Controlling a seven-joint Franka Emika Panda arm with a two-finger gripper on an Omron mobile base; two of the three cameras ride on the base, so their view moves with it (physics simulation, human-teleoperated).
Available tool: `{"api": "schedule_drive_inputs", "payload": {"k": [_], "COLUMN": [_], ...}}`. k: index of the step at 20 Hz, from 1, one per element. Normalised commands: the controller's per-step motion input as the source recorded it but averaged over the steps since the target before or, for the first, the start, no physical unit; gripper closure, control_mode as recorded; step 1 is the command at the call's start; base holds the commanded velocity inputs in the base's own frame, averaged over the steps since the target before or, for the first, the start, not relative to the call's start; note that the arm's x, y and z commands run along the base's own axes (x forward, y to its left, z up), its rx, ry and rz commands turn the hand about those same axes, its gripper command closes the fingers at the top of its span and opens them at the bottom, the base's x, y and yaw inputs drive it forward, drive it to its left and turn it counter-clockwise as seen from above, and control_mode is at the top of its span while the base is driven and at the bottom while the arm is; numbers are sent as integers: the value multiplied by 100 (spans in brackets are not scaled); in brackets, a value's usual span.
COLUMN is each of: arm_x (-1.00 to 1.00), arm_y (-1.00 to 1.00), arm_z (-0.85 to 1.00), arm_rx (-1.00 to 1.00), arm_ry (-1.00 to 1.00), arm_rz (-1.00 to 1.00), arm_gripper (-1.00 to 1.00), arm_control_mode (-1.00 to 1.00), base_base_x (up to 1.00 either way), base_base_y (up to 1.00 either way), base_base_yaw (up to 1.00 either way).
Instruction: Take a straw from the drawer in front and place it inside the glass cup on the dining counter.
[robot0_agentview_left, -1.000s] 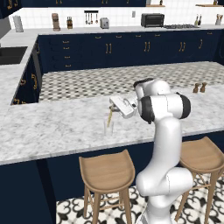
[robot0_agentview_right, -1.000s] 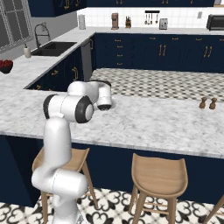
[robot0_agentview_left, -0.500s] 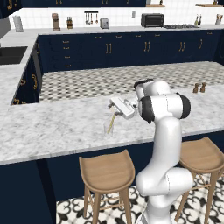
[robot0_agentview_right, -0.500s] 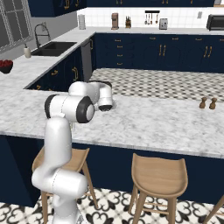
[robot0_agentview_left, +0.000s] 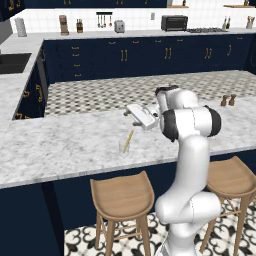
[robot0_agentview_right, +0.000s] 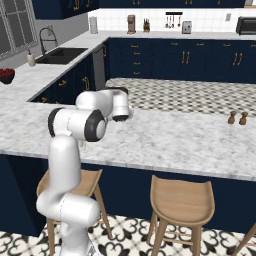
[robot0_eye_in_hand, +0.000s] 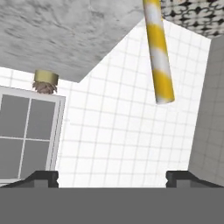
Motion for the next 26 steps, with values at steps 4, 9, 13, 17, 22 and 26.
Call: {"api": "schedule_drive_inputs", "payload": {"k": [4,9,13,17,22,26], "arm_x": [-22,-38,-52,-52,-61,-72], "arm_y": [1,7,7,6,7,12], "arm_z": [58,48,40,40,28,16], "arm_rx": [0,-5,-6,-5,-5,-4], "arm_ry": [-4,-2,-4,-2,0,0], "arm_rz": [0,0,0,0,0,0], "arm_gripper": [-100,-100,-100,-100,-100,-100], "arm_control_mode": [-100,-100,-100,-100,-100,-100], "base_base_x": [0,0,0,0,0,0], "base_base_y": [0,0,0,0,0,0], "base_base_yaw": [0,0,0,0,0,0]}}
